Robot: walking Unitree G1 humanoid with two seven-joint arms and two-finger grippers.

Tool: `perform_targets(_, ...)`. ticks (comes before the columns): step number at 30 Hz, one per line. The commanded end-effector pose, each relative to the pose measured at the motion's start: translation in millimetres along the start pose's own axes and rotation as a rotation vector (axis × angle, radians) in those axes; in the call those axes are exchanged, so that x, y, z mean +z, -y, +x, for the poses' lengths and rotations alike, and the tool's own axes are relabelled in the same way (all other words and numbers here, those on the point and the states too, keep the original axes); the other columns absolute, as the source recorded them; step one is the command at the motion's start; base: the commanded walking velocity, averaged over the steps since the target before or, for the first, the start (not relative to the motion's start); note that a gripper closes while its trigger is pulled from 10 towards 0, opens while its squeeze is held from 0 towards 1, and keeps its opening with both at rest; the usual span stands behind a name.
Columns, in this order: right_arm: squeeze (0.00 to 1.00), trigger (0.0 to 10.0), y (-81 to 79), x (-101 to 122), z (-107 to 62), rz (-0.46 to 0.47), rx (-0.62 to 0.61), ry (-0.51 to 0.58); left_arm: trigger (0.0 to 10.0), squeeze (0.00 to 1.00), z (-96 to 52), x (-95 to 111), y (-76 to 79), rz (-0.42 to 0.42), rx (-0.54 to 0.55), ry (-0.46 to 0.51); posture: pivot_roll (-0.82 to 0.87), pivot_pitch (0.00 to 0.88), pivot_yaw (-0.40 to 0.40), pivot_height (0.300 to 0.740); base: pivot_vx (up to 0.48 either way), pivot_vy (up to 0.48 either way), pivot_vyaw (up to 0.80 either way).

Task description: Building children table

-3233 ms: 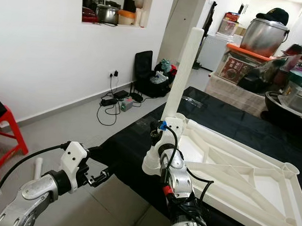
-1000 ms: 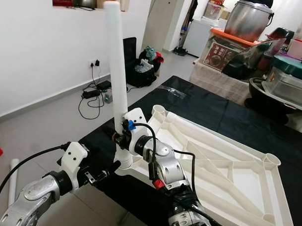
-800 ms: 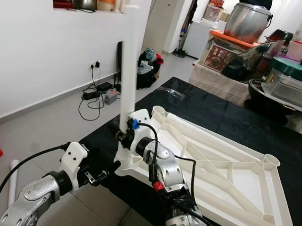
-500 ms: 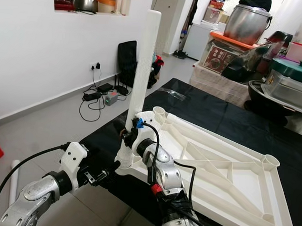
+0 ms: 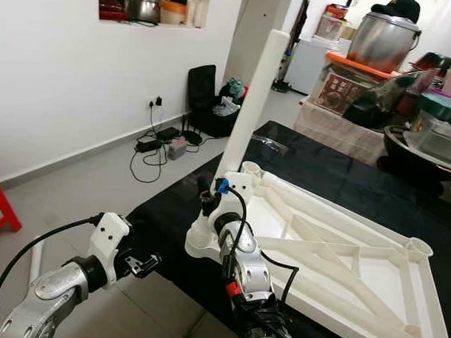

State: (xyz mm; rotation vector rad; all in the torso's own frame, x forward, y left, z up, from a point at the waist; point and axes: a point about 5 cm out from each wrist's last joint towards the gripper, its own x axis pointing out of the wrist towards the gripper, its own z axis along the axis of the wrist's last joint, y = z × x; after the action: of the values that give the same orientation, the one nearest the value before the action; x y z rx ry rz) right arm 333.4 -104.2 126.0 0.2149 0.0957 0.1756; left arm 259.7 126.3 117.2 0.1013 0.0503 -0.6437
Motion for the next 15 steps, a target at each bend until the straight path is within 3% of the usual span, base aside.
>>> perform_targets(1, 0.00, 0.0, 33.2, -54, -19.9, -0.008, -0.177, -0.230, 10.0, 0.00, 3.0, 1, -0.4, 0.010, -0.002, 0.002, 0.13, 0.000, -0.164, 0.740, 0.000, 0.000, 0.00)
perform_targets(6, 0.00, 0.0, 26.4, -57, -20.7, -0.010, -0.126, -0.232, 10.0, 0.00, 3.1, 1, -0.5, 0.009, 0.000, 0.001, 0.12, 0.000, -0.163, 0.740, 0.000, 0.000, 0.00)
perform_targets(7, 0.00, 0.0, 11.3, -53, -19.1, -0.029, 0.031, -0.201, 10.0, 0.00, 3.3, 1, -0.6, 0.008, 0.002, 0.001, 0.12, 0.000, -0.163, 0.740, 0.000, 0.000, 0.00)
perform_targets(8, 0.00, 0.0, 11.3, -53, -19.1, -0.029, 0.031, -0.201, 10.0, 0.00, 3.3, 1, -0.6, 0.008, 0.002, 0.001, 0.12, 0.000, -0.163, 0.740, 0.000, 0.000, 0.00)
perform_targets(10, 0.00, 0.0, -2.4, -49, -20.1, -0.060, 0.173, -0.173, 10.0, 0.00, 3.4, 1, -0.8, 0.009, 0.002, 0.001, 0.12, 0.000, -0.163, 0.740, 0.000, 0.000, 0.00)
perform_targets(13, 0.00, 0.0, -8.4, -44, -21.2, -0.110, 0.303, -0.134, 10.0, 0.00, 4.3, 0, -1.0, 0.009, 0.003, 0.000, 0.13, 0.000, -0.163, 0.740, 0.000, 0.000, 0.00)
perform_targets(14, 0.00, 0.0, -11.3, -37, -22.5, -0.104, 0.424, -0.097, 10.0, 0.00, 4.4, 1, -2.0, 0.010, 0.008, 0.001, 0.13, 0.000, -0.165, 0.740, 0.000, 0.000, 0.00)
perform_targets(15, 0.00, 0.0, -11.3, -37, -22.5, -0.104, 0.424, -0.097, 10.0, 0.00, 4.4, 1, -2.0, 0.010, 0.008, 0.001, 0.13, 0.000, -0.165, 0.740, 0.000, 0.000, 0.00)
